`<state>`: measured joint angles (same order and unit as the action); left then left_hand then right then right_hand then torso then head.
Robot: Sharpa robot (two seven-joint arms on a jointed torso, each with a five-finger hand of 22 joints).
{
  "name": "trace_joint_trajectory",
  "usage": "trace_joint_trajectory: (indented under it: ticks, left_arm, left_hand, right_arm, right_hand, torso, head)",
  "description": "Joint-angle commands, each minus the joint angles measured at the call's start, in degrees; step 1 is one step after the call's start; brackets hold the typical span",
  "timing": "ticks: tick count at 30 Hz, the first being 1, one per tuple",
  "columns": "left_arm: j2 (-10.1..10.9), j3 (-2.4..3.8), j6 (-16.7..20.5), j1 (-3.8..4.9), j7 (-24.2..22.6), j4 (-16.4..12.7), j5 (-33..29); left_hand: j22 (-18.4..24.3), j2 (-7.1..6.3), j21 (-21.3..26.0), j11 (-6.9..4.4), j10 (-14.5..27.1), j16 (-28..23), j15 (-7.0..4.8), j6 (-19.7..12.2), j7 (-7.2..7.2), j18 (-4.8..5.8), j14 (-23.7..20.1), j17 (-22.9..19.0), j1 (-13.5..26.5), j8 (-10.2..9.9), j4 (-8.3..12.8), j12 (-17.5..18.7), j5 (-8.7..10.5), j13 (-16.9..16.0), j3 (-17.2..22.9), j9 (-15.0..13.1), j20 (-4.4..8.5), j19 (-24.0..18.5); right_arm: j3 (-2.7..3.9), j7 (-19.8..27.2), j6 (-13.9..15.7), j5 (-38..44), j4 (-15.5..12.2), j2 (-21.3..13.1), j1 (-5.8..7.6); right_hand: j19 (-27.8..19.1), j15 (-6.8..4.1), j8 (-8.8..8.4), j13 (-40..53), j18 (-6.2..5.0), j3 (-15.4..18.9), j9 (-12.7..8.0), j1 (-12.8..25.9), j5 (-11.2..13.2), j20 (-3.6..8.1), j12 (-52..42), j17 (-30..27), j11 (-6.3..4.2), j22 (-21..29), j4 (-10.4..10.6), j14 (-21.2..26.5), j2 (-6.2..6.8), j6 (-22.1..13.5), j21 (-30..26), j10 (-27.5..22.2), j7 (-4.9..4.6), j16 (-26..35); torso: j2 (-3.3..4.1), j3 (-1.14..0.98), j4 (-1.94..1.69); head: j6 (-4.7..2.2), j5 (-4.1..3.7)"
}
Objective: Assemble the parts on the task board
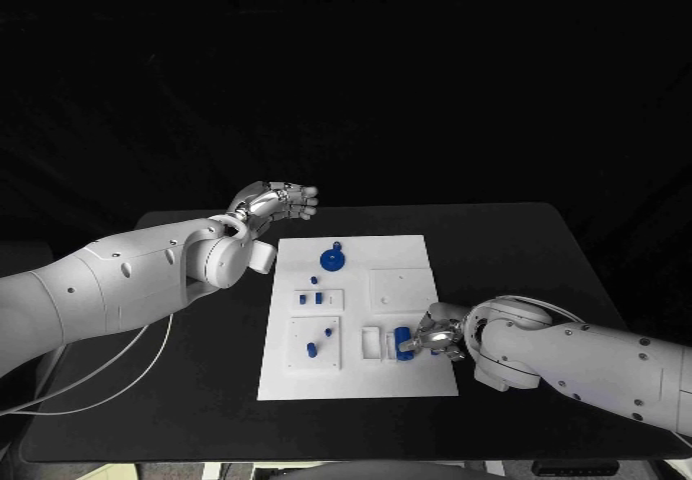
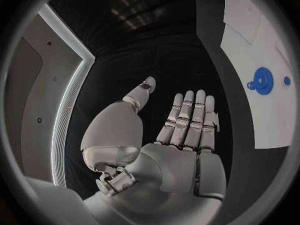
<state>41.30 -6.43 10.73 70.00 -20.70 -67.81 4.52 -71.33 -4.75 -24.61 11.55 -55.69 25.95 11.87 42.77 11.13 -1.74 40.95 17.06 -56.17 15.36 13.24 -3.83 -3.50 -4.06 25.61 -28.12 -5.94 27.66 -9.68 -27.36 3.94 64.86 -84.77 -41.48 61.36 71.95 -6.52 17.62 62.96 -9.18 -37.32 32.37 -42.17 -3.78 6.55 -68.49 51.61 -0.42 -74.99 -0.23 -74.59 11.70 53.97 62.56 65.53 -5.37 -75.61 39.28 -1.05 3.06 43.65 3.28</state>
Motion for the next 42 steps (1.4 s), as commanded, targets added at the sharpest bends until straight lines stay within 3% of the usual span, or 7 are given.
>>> trace_joint_trajectory:
  ticks: [1, 4, 5, 6, 21, 34, 42]
  left_arm:
    - [0.0, 0.04, -0.6, 0.03, -0.4, -0.3, -0.3]
    - [0.0, 0.04, -0.7, 0.03, -0.4, -0.4, -0.3]
    - [0.0, 0.04, -0.7, 0.03, -0.4, -0.4, -0.3]
    - [0.0, 0.04, -0.8, 0.03, -0.4, -0.4, -0.3]
    - [0.0, 0.04, -1.0, 0.03, -0.1, -0.1, -0.4]
    - [0.1, 0.04, -1.2, 0.05, 0.0, -0.2, -0.4]
    - [0.2, 0.05, -1.2, 0.05, 0.1, -0.3, -0.4]
  left_hand:
    - [-0.1, -0.02, 0.3, 0.06, -0.1, -0.2, -0.05, 0.0, 0.68, -1.08, 0.1, 0.1, 0.6, 0.1, -0.1, -0.1, 0.36, 0.1, -0.2, 0.1, -0.08, 0.5]
    - [-0.1, -0.02, 0.3, 0.06, -0.1, -0.2, -0.05, 0.0, 0.68, -1.08, 0.1, 0.1, 0.6, 0.1, -0.1, -0.1, 0.36, 0.1, -0.2, 0.1, -0.08, 0.5]
    - [-0.1, -0.03, 0.3, 0.06, -0.1, -0.2, -0.05, 0.0, 0.69, -1.08, 0.1, 0.1, 0.6, 0.1, -0.1, -0.1, 0.37, 0.1, -0.2, 0.1, -0.08, 0.5]
    - [-0.1, -0.05, 0.3, 0.06, -0.1, -0.2, -0.05, -0.1, 0.72, -1.08, 0.1, 0.1, 0.6, 0.0, -0.1, -0.1, 0.37, 0.1, -0.2, 0.1, -0.08, 0.5]
    - [-0.2, -0.15, 0.5, 0.10, 0.0, -0.3, -0.04, -0.8, 0.98, -1.09, 0.1, 0.1, 0.7, -0.3, -0.2, -0.1, 0.38, 0.1, -0.3, 0.3, -0.09, 0.5]
    - [-0.2, -0.19, 0.5, 0.11, 0.1, -0.3, -0.03, -0.9, 1.02, -1.09, 0.0, 0.1, 0.7, -0.3, -0.2, -0.1, 0.38, 0.1, -0.3, 0.3, -0.09, 0.4]
    - [-0.3, -0.19, 0.6, 0.11, 0.1, -0.3, -0.02, -0.9, 1.03, -1.08, 0.0, 0.1, 0.8, -0.3, -0.2, -0.1, 0.38, 0.1, -0.3, 0.4, -0.10, 0.4]
  right_arm:
    - [-0.01, -0.5, -0.6, 0.2, 0.1, 0.2, -0.13]
    - [-0.01, -0.6, -0.5, 0.2, 0.6, 0.7, -0.15]
    - [-0.01, -0.5, -0.5, 0.2, 0.9, 0.9, -0.19]
    - [-0.01, -0.4, -0.4, 0.2, 1.3, 1.2, -0.32]
    - [0.00, -0.2, -0.1, -0.2, 3.7, 3.3, -0.93]
    - [-0.01, -0.3, -0.5, -0.5, 4.3, 4.0, -1.07]
    - [-0.01, -0.4, -0.8, -0.5, 4.5, 4.4, -1.07]
  right_hand:
    - [-0.1, -0.42, 0.14, 0.0, -5.82, 0.0, 0.1, 0.3, 0.3, 0.11, 0.3, 0.1, -0.28, -1.0, 0.3, 0.1, 0.14, 0.6, 0.3, -0.1, -0.41, 0.1]
    - [-0.1, -0.42, 0.14, 0.0, -5.82, -0.1, 0.1, 0.3, 0.3, 0.11, 0.3, 0.1, -0.28, -1.0, 0.3, 0.1, 0.13, 0.6, 0.3, -0.1, -0.41, 0.1]
    - [-0.1, -0.49, 0.12, 0.1, -5.82, -0.6, 0.1, -1.3, 0.5, 0.23, 0.2, 0.1, -0.33, -1.0, -1.0, 0.1, -0.06, 0.6, 0.4, 0.0, -0.33, 0.1]
    - [-0.1, -0.51, 0.12, 0.2, -5.82, -1.3, 0.2, -2.1, 0.9, 0.26, 0.2, 0.1, -0.37, -1.0, -1.3, 0.1, 0.61, 0.6, 0.4, 0.0, -0.33, 0.2]
    - [-0.1, -0.44, -0.01, 0.1, -5.82, -2.3, 0.4, -1.9, 0.8, 0.04, 0.5, 0.1, -0.29, -0.9, -0.8, 0.0, 0.98, 0.7, 0.5, 0.0, -0.40, 0.3]
    - [-0.2, -0.33, -0.39, 0.1, -5.82, -2.7, 0.5, -1.1, 0.8, -0.14, 0.9, 0.1, -0.17, -0.8, 0.0, 0.0, 2.98, 0.4, 0.5, -0.4, -0.52, 0.6]
    - [-0.2, -0.30, -0.46, 0.1, -5.82, -2.8, 0.5, -1.3, 0.7, -0.15, 1.0, 0.1, -0.14, -0.8, 0.0, 0.0, 3.11, 0.3, 0.5, -0.4, -0.55, 0.6]
  torso:
    - [0.02, -0.07, 0.07]
    - [0.02, -0.08, 0.08]
    - [0.02, -0.08, 0.08]
    - [0.02, -0.05, 0.09]
    - [0.06, 0.12, 0.02]
    - [0.06, 0.10, 0.10]
    - [0.09, 0.08, 0.10]
  head:
    - [0.00, 0.28]
    - [0.09, 0.35]
    - [0.09, 0.35]
    - [0.05, 0.37]
    - [0.05, 0.67]
    - [0.03, 0.74]
    - [0.11, 0.84]
